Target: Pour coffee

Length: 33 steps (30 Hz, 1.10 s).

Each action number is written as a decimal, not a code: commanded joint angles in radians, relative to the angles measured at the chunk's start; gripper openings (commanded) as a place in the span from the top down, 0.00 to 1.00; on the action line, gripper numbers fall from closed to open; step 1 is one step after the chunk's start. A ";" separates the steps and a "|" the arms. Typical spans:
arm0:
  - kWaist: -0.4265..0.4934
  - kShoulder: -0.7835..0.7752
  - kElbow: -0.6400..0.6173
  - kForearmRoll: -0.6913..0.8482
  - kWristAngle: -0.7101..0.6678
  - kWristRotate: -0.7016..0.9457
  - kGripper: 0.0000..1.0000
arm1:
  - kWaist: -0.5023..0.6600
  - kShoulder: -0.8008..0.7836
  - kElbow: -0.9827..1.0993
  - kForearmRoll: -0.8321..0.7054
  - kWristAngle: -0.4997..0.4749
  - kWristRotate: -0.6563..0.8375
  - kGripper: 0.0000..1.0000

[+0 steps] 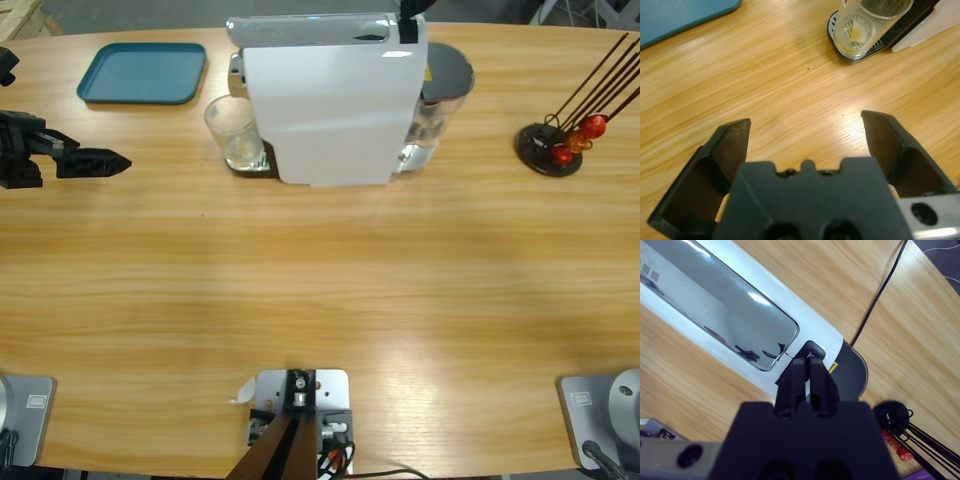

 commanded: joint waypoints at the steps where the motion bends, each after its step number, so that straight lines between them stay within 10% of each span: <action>1: -0.013 0.027 0.029 -0.011 -0.016 0.012 0.04 | -0.016 0.001 0.095 -0.034 -0.007 0.002 1.00; 18: -0.014 0.031 0.029 -0.013 -0.018 0.012 0.04 | -0.016 -0.082 -0.134 0.023 -0.171 -0.006 1.00; 33: -0.014 0.034 0.029 -0.013 -0.019 0.012 0.04 | -0.016 -0.226 0.198 -0.083 -0.161 0.039 1.00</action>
